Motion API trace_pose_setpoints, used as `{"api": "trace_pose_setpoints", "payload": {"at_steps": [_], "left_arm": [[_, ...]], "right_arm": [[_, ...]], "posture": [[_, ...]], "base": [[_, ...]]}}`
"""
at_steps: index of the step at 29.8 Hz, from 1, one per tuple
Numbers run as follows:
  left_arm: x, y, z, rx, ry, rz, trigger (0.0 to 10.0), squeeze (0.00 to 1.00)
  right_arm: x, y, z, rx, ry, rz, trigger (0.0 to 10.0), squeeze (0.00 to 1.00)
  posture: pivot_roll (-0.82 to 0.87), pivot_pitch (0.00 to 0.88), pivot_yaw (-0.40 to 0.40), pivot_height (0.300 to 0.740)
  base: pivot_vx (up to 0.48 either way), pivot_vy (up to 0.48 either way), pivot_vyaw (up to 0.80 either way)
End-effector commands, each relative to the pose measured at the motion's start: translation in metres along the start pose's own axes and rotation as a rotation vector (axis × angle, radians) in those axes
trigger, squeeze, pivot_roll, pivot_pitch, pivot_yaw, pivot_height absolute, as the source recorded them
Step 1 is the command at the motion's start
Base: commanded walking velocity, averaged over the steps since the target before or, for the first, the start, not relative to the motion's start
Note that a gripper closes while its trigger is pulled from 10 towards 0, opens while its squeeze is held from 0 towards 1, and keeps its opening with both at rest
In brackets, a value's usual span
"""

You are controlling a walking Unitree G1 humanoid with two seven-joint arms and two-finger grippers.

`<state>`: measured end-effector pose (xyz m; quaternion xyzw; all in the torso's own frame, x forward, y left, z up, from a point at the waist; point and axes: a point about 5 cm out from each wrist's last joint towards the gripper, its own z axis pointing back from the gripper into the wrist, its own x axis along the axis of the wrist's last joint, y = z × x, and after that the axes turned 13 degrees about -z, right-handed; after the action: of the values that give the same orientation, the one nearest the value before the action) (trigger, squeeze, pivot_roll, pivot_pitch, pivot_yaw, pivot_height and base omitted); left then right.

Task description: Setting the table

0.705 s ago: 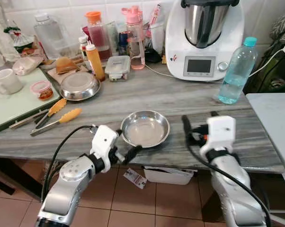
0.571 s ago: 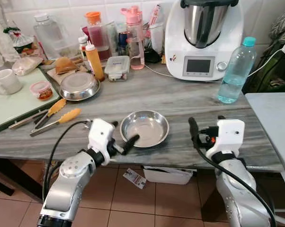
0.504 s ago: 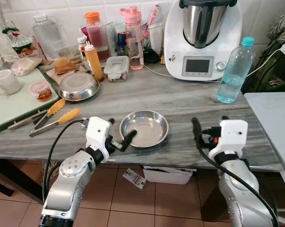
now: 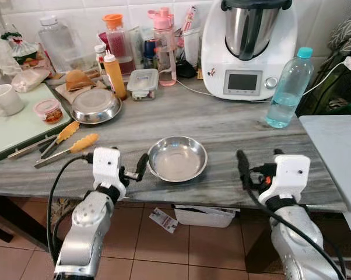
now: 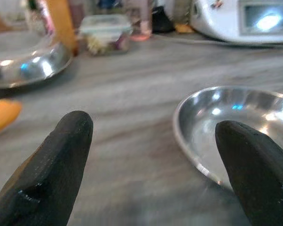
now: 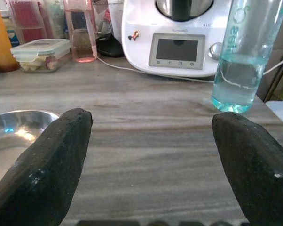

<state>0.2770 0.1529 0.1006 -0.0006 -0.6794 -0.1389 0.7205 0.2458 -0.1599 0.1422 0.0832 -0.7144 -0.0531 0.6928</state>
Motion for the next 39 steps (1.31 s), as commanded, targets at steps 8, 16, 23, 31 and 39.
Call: {"api": "trace_pose_setpoints", "payload": {"at_steps": [8, 16, 23, 31, 39], "left_arm": [[-0.015, 0.025, 0.023, 0.142, 0.041, -0.037, 10.0, 0.00], [-0.019, 0.024, 0.026, 0.132, 0.054, -0.040, 10.0, 0.00], [-0.015, 0.023, 0.023, 0.108, 0.042, -0.069, 10.0, 0.00], [-0.015, 0.021, 0.020, 0.084, 0.058, -0.091, 10.0, 0.00], [-0.012, 0.022, 0.015, 0.075, 0.057, -0.107, 10.0, 0.00]], "right_arm": [[0.005, -0.006, 0.001, -0.008, -0.017, 0.014, 10.0, 0.00], [0.003, -0.004, -0.003, 0.004, 0.003, 0.002, 10.0, 0.00], [0.003, -0.003, -0.004, 0.008, 0.000, -0.003, 10.0, 0.00], [-0.002, -0.001, -0.002, -0.002, 0.011, -0.012, 10.0, 0.00], [-0.001, -0.002, -0.005, -0.014, 0.003, -0.014, 10.0, 0.00]], "posture": [[-0.05, 0.000, 0.047, 0.740], [-0.05, 0.000, 0.037, 0.740], [-0.05, 0.000, 0.042, 0.740], [-0.05, 0.000, 0.058, 0.740], [-0.05, 0.000, 0.073, 0.740]], "base": [[0.000, 0.000, 0.00], [0.000, 0.000, -0.34], [0.000, 0.000, -0.32], [0.000, 0.000, 0.00], [-0.193, 0.000, 0.00]]}}
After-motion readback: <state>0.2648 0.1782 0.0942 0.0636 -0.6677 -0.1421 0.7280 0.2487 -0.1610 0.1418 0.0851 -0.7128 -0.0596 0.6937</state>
